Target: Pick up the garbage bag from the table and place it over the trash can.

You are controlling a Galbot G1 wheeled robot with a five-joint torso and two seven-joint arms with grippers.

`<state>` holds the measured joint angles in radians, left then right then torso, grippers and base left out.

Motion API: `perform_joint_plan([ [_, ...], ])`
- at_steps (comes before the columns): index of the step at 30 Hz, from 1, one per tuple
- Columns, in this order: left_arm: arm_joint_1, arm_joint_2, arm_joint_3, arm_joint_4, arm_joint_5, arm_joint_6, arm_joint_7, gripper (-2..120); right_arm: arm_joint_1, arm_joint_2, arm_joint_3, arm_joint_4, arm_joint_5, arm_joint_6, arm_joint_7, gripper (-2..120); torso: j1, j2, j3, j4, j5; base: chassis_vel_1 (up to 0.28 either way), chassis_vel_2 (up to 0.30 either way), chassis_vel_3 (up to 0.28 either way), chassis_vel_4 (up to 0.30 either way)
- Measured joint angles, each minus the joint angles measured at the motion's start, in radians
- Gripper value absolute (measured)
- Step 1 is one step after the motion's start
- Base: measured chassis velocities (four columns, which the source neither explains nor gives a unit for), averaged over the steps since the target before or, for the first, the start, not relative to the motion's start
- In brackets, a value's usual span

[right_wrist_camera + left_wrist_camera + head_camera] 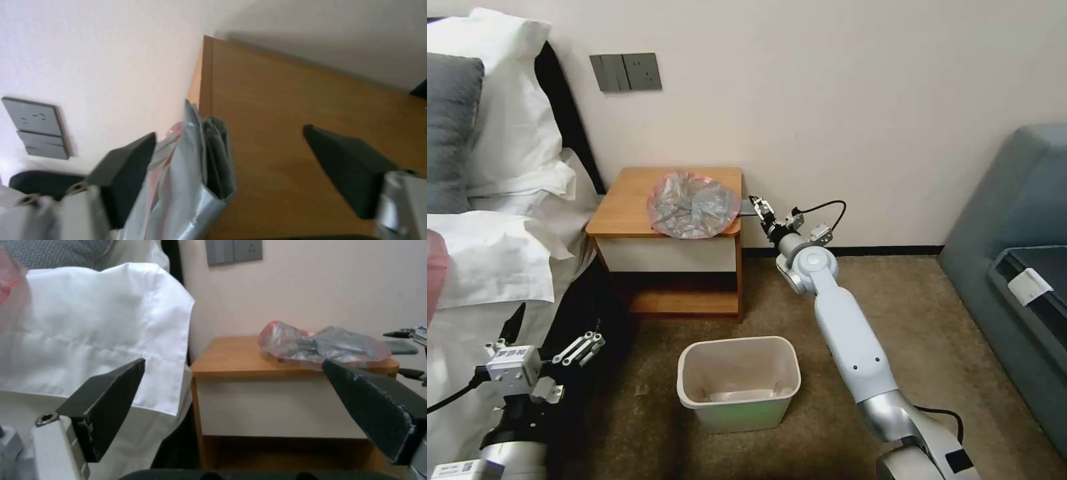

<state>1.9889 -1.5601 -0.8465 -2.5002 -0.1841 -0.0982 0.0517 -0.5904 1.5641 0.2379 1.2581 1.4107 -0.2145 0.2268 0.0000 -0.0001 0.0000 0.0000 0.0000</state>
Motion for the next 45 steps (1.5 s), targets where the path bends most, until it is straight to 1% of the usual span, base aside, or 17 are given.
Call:
perform_joint_plan([
  [6,-0.005,-0.001,0.001,0.005,0.001,-0.004,0.001,99,0.000,-0.001,-0.005,0.000,-0.001,-0.003,-0.007,58,0.000,0.000,0.000,0.0000,0.0000,0.000,0.000,0.000,0.000],
  [11,-0.005,0.000,-0.002,0.003,-0.001,-0.005,0.000,99,-0.001,0.009,-0.007,0.004,-0.008,-0.003,-0.008,44,0.000,0.000,0.000,0.0001,0.0000,0.000,0.000,0.000,0.000],
  [16,-0.008,-0.001,-0.003,0.001,-0.008,-0.006,-0.006,99,-0.010,0.021,-0.003,0.033,0.027,0.001,0.023,22,0.000,0.000,0.000,0.0001,0.0001,0.000,0.000,0.000,0.000],
  [18,-0.008,-0.001,-0.003,0.001,-0.008,-0.006,-0.006,99,-0.010,0.021,-0.003,0.033,0.027,0.001,0.023,22,0.000,0.000,0.000,0.0001,0.0001,0.000,0.000,0.000,0.000],
  [20,-0.028,-0.006,-0.003,0.000,-0.021,0.001,-0.008,99,-0.037,0.007,-0.017,0.079,0.033,0.007,0.037,8,0.000,0.000,0.000,0.0001,0.0000,0.000,0.000,0.000,0.000],
  [21,-0.028,-0.006,-0.003,0.000,-0.021,0.001,-0.008,99,-0.037,0.007,-0.017,0.079,0.033,0.007,0.037,8,0.000,0.000,0.000,0.0001,0.0000,0.000,0.000,0.000,0.000],
  [23,-0.038,-0.008,-0.001,0.000,-0.028,0.004,-0.009,98,-0.060,-0.011,-0.043,0.122,0.037,0.020,0.056,0,0.000,0.000,0.000,-0.0002,0.0001,0.000,0.000,0.000,0.000],
  [27,-0.047,-0.008,0.002,0.000,-0.030,0.001,-0.009,99,-0.088,-0.022,-0.064,0.208,0.052,0.030,0.112,0,0.000,0.000,0.000,0.0001,0.0001,0.000,0.000,0.000,0.000],
  [30,-0.059,-0.004,0.009,0.000,-0.028,-0.004,-0.009,99,-0.145,-0.051,-0.085,0.389,0.053,0.047,0.212,0,0.000,0.000,0.000,0.0002,0.0001,0.000,0.000,0.000,0.000],
  [31,-0.059,-0.004,0.009,0.000,-0.028,-0.004,-0.009,99,-0.145,-0.051,-0.085,0.389,0.053,0.047,0.212,0,0.000,0.000,0.000,0.0002,0.0001,0.000,0.000,0.000,0.000],
  [34,-0.066,0.014,0.016,0.000,-0.040,-0.001,-0.009,99,-0.243,-0.123,-0.140,0.619,0.050,0.068,0.348,0,0.000,0.000,0.000,0.0000,0.0004,0.000,0.000,0.000,0.000],
  [36,-0.067,0.018,0.016,0.000,-0.046,0.002,-0.009,99,-0.256,-0.133,-0.150,0.648,0.050,0.071,0.368,0,0.000,0.000,0.000,-0.0002,0.0003,0.000,0.000,0.000,0.000],
  [37,-0.076,0.036,0.016,0.000,-0.071,0.018,-0.009,99,-0.314,-0.179,-0.189,0.762,0.046,0.081,0.452,0,0.000,0.000,0.000,-0.0001,0.0000,0.000,0.000,0.000,0.000],
  [39,-0.091,0.053,0.013,0.000,-0.089,0.030,-0.009,99,-0.378,-0.228,-0.249,0.854,0.019,0.090,0.515,0,0.000,0.000,0.000,-0.0003,0.0001,0.000,0.000,0.000,0.000],
  [41,-0.099,0.058,0.012,0.000,-0.093,0.032,-0.009,99,-0.401,-0.247,-0.279,0.879,-0.005,0.091,0.526,0,0.000,0.000,0.000,-0.0002,0.0001,0.000,0.000,0.000,0.000],
  [43,-0.113,0.063,0.014,0.003,-0.098,0.033,-0.010,99,-0.452,-0.271,-0.351,0.891,-0.121,0.096,0.537,0,0.000,0.000,0.000,0.0000,0.0002,0.000,0.000,0.000,0.000],
  [45,-0.116,0.063,0.015,0.007,-0.098,0.033,-0.010,99,-0.462,-0.272,-0.364,0.887,-0.151,0.099,0.541,0,0.000,0.000,0.000,0.0000,0.0003,0.000,0.000,0.000,0.000],
])
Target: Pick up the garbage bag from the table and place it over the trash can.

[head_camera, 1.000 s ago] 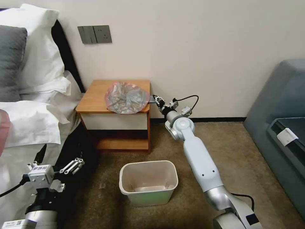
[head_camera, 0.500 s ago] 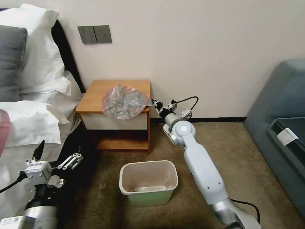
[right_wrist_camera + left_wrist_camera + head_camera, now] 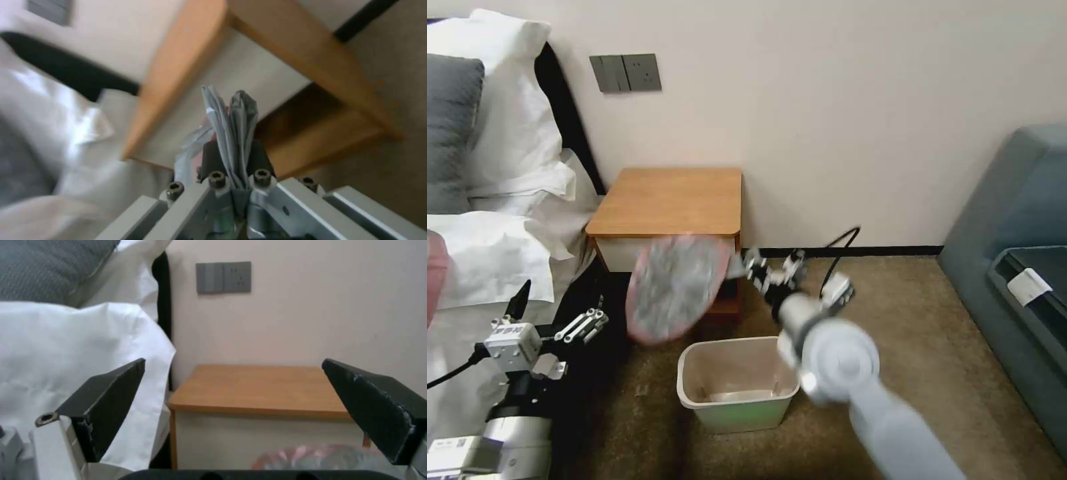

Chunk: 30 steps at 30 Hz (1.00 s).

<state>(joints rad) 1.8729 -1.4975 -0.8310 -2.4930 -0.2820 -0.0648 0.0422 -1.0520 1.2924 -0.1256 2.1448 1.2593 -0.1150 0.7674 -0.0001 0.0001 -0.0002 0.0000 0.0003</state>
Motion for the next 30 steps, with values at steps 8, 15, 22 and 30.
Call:
perform_joint_plan([
  [8,-0.016,-0.004,0.036,0.040,-0.001,0.000,-0.002,99,-0.073,-0.106,-0.073,0.044,-0.046,-0.001,0.123,0,0.000,0.000,0.000,0.0000,-0.0003,0.000,0.000,0.000,0.000],
  [15,-0.032,-0.006,0.047,0.067,0.000,0.000,-0.007,97,-0.144,-0.105,-0.081,0.084,0.002,-0.042,0.238,15,0.000,0.000,0.000,-0.0001,-0.0003,0.000,0.000,0.000,0.000],
  [22,-0.034,0.010,0.045,0.064,-0.004,0.000,-0.008,96,-0.149,-0.096,-0.087,0.090,-0.012,-0.052,0.306,39,0.000,0.000,0.000,0.0001,-0.0002,0.000,0.000,0.000,0.000],
  [30,-0.041,0.005,0.061,0.080,0.004,-0.001,-0.010,96,-0.174,-0.119,-0.026,0.152,0.037,-0.073,0.396,65,0.000,0.000,0.000,0.0001,-0.0003,0.000,0.000,0.000,0.000],
])
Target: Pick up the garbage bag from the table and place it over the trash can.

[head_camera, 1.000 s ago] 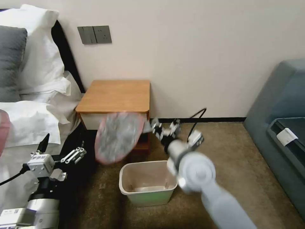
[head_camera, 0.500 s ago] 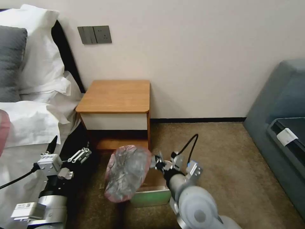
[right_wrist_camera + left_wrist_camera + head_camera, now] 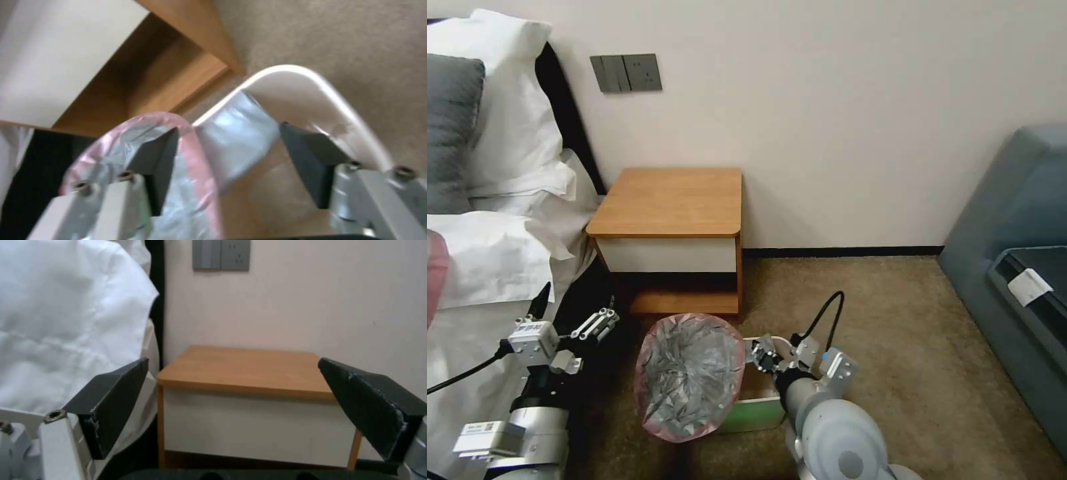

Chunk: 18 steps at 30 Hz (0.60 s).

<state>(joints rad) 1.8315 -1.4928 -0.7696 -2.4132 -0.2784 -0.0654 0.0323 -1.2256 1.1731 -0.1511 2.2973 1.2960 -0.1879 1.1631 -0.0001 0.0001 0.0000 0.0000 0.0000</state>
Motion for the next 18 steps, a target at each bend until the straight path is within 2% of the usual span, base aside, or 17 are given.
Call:
perform_joint_plan([
  [2,0.005,0.004,0.019,0.003,0.013,0.001,0.000,97,-0.009,-0.010,0.027,0.023,0.015,-0.008,0.028,77,0.000,0.000,0.000,0.0000,0.0001,0.000,0.000,0.000,0.000],
  [4,0.008,0.007,0.030,0.007,0.021,0.001,0.000,97,-0.013,-0.015,0.037,0.033,0.016,-0.010,0.031,80,0.000,0.000,0.000,0.0000,0.0001,0.000,0.000,0.000,0.000],
  [7,0.012,0.015,0.061,0.026,0.042,0.002,0.000,99,-0.026,-0.020,0.074,0.061,0.010,-0.016,0.025,93,0.000,0.000,0.000,0.0000,0.0001,0.000,0.000,0.000,0.000],
  [10,0.014,0.018,0.075,0.035,0.050,0.002,0.000,99,-0.030,-0.019,0.087,0.070,0.006,-0.017,0.021,96,0.000,0.000,0.000,-0.0001,0.0001,0.000,0.000,0.000,0.000],
  [11,0.022,0.034,0.144,0.062,0.069,0.026,-0.008,97,-0.039,-0.019,0.125,0.091,-0.010,-0.022,0.007,100,0.000,0.000,0.000,0.0000,0.0001,0.000,0.000,0.000,0.000],
  [12,0.022,0.034,0.144,0.062,0.069,0.026,-0.008,97,-0.039,-0.019,0.125,0.091,-0.010,-0.022,0.007,100,0.000,0.000,0.000,0.0000,0.0001,0.000,0.000,0.000,0.000],
  [14,0.027,0.049,0.227,0.089,0.091,0.044,-0.034,88,-0.053,-0.020,0.150,0.095,-0.067,-0.027,-0.016,100,0.000,0.000,0.000,-0.0001,0.0000,0.000,0.000,0.000,0.000],
  [16,0.028,0.052,0.251,0.096,0.101,0.048,-0.039,85,-0.061,-0.021,0.156,0.095,-0.087,-0.027,-0.027,100,0.000,0.000,0.000,0.0000,0.0001,0.000,0.000,0.000,0.000],
  [18,0.024,0.061,0.338,0.129,0.121,0.100,-0.071,74,-0.097,-0.023,0.197,0.094,-0.138,-0.028,-0.068,100,0.000,0.000,0.000,-0.0002,0.0001,0.000,0.000,0.000,0.000],
])
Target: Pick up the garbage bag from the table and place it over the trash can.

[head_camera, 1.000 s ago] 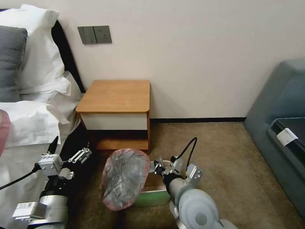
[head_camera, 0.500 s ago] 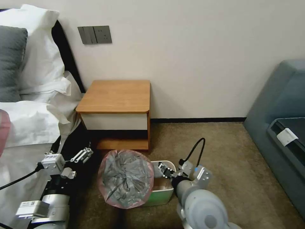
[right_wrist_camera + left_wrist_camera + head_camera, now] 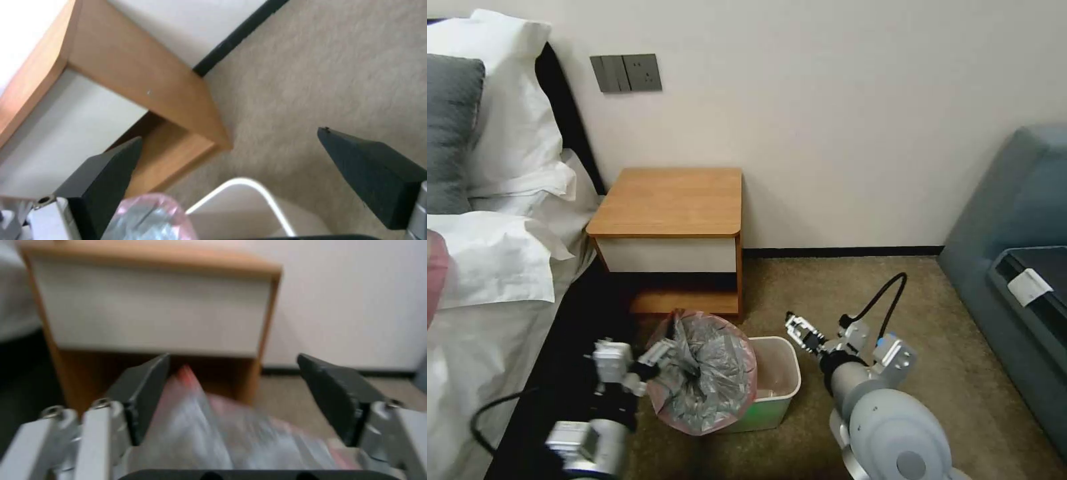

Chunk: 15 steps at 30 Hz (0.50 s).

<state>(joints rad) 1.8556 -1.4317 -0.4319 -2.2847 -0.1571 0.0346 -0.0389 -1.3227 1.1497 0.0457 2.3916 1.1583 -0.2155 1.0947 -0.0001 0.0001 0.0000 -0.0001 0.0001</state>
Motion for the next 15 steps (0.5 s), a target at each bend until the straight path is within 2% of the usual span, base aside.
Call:
perform_joint_plan([
  [2,-0.003,0.004,0.014,0.011,0.001,0.016,-0.014,70,-0.005,0.001,0.010,0.002,-0.001,0.000,-0.002,100,0.000,0.000,0.000,0.0000,0.0000,0.000,0.000,0.000,0.000],
  [3,-0.007,0.008,0.028,0.027,0.003,0.039,-0.033,64,-0.010,0.002,0.020,0.004,-0.002,0.000,-0.003,100,0.000,0.000,0.000,0.0000,-0.0001,0.000,0.000,0.000,0.000],
  [5,-0.012,0.011,0.040,0.056,0.002,0.071,-0.069,60,-0.015,0.004,0.032,0.006,-0.003,0.000,-0.006,100,0.000,0.000,0.000,0.0001,0.0000,0.000,0.000,0.000,0.000],
  [15,-0.030,0.012,0.031,0.114,-0.053,0.116,-0.137,56,-0.039,0.019,0.035,0.010,-0.024,0.004,-0.019,100,0.000,0.000,0.000,0.0001,-0.0001,0.000,0.000,0.000,0.000],
])
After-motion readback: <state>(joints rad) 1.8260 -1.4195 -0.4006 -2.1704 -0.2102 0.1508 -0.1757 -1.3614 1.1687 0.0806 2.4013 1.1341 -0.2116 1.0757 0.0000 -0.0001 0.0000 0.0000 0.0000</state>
